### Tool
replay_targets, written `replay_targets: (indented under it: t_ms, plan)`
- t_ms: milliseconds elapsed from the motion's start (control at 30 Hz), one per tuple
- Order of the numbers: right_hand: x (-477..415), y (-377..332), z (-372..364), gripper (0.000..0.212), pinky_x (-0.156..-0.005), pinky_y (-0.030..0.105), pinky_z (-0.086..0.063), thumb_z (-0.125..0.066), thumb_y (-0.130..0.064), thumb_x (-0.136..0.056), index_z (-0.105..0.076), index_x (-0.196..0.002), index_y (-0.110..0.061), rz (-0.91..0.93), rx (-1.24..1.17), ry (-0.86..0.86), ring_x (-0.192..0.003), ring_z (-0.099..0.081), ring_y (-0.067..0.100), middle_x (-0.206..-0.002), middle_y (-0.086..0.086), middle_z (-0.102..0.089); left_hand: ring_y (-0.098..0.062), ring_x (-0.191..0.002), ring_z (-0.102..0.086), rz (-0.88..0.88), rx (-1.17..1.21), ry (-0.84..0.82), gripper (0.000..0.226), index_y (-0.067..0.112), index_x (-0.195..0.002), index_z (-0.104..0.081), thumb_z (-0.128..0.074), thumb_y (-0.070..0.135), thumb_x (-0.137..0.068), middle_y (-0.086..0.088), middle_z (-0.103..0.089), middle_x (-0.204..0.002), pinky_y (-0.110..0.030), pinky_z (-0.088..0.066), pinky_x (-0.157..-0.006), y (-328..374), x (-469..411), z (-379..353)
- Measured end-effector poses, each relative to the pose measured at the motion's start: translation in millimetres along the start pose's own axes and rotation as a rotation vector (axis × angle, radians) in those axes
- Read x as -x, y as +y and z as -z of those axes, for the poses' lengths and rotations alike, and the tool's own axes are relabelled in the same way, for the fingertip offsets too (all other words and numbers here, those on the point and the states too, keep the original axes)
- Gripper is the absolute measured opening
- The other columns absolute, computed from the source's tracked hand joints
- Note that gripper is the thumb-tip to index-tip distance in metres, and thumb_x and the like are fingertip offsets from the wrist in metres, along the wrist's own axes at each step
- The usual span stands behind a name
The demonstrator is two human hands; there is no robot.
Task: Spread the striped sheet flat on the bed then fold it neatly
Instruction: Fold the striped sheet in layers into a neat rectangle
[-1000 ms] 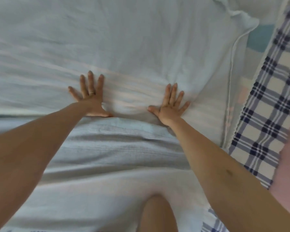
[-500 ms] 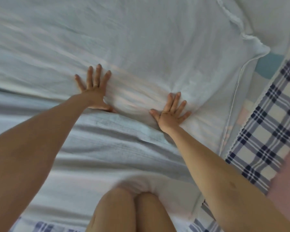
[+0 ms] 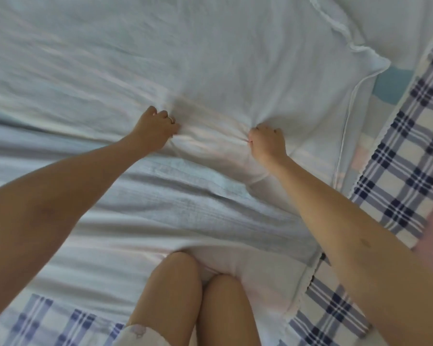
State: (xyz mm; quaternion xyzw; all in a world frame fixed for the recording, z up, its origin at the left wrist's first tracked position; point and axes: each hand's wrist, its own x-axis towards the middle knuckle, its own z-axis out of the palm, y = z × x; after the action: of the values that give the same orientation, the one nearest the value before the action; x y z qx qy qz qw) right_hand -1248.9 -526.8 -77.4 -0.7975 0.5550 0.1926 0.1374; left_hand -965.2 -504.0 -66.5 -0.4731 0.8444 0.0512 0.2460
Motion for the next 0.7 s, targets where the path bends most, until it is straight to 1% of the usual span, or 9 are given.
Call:
replay_targets:
  t_ms: [67,100,133,233,333,400,467,567,700]
  plan:
    - [4.8,3.4,8.4,0.021,-0.082,0.036,-0.034,-0.051,-0.008,-0.091,-0.056,-0.112,-0.007,0.061,0.081,0.008,-0.103,-0.057,0.030,-0.115,0.011,-0.055,-0.026,-0.065,-0.060,-0.060,-0.053,0.018,0.023,0.007,-0.081,-0.066,-0.063,-0.009,-0.065,-0.007,-0.062,-0.070,-0.034,-0.040,-0.064,-4.9,0.8,3.6]
    - [6.4,5.6,12.3,0.023,-0.078,0.035,-0.032,-0.051,-0.005,-0.090,-0.054,-0.112,-0.006,0.070,0.103,0.031,-0.098,-0.058,0.030,-0.115,0.011,-0.054,-0.025,-0.059,-0.057,-0.034,-0.073,0.055,0.028,0.006,-0.080,-0.065,-0.060,-0.013,-0.059,-0.008,-0.059,-0.066,-0.032,-0.038,-0.060,-9.1,-0.7,9.0]
    - [6.4,8.0,17.6,0.026,-0.074,0.035,-0.031,-0.050,-0.002,-0.087,-0.052,-0.113,-0.005,0.059,0.106,0.056,-0.094,-0.059,0.031,-0.117,0.013,-0.052,-0.025,-0.058,-0.056,0.014,-0.070,0.074,0.031,0.005,-0.084,-0.064,-0.057,-0.014,-0.060,-0.009,-0.057,-0.069,-0.032,-0.036,-0.059,-13.6,-2.9,17.4]
    - [-6.7,14.7,41.5,0.036,-0.068,0.037,-0.036,-0.048,0.005,-0.083,-0.047,-0.119,0.000,-0.017,0.069,0.135,-0.088,-0.062,0.034,-0.125,0.016,-0.046,-0.029,-0.069,-0.050,0.200,0.072,0.118,0.031,0.002,-0.109,-0.052,-0.051,-0.012,-0.081,-0.018,-0.052,-0.094,-0.033,-0.032,-0.056,-32.9,-22.3,41.7]
    - [-37.4,23.3,66.3,0.036,-0.065,0.040,-0.043,-0.042,0.008,-0.086,-0.043,-0.122,0.003,-0.065,0.058,0.193,-0.089,-0.064,0.039,-0.125,0.018,-0.045,-0.035,-0.085,-0.052,0.323,0.153,0.179,0.032,0.004,-0.116,-0.046,-0.047,-0.010,-0.087,-0.019,-0.047,-0.105,-0.033,-0.033,-0.053,-50.1,-52.9,61.0]
    - [-62.7,25.8,78.4,0.036,-0.068,0.044,-0.048,-0.039,0.010,-0.086,-0.043,-0.122,0.005,-0.046,0.066,0.247,-0.088,-0.065,0.040,-0.118,0.022,-0.049,-0.036,-0.093,-0.052,0.368,0.190,0.185,0.031,0.004,-0.119,-0.045,-0.045,-0.008,-0.090,-0.020,-0.045,-0.110,-0.038,-0.039,-0.057,-61.8,-72.1,67.5]
    - [-86.5,28.3,85.7,0.041,-0.071,0.047,-0.050,-0.039,0.012,-0.085,-0.042,-0.125,0.007,-0.022,0.046,0.295,-0.087,-0.065,0.043,-0.109,0.026,-0.055,-0.039,-0.099,-0.051,0.446,0.283,0.181,0.032,0.004,-0.122,-0.043,-0.040,-0.008,-0.092,-0.022,-0.044,-0.116,-0.045,-0.043,-0.067,-71.9,-86.7,67.5]
    - [-108.6,33.7,94.8,0.049,-0.078,0.044,-0.048,-0.039,0.008,-0.088,-0.033,-0.136,0.000,-0.045,0.105,0.203,-0.099,-0.063,0.039,-0.111,0.020,-0.060,-0.042,-0.096,-0.054,0.481,0.385,0.192,0.031,0.004,-0.123,-0.041,-0.036,-0.006,-0.094,-0.024,-0.048,-0.112,-0.048,-0.044,-0.075,-78.2,-102.1,65.4]
    - [-107.9,40.9,85.9,0.049,-0.076,0.043,-0.048,-0.041,0.007,-0.088,-0.034,-0.135,-0.003,-0.052,0.043,0.214,-0.099,-0.063,0.039,-0.114,0.019,-0.057,-0.039,-0.088,-0.053,0.484,0.473,0.256,0.029,0.002,-0.114,-0.043,-0.032,-0.009,-0.089,-0.023,-0.048,-0.104,-0.045,-0.041,-0.072,-77.2,-106.6,54.1]
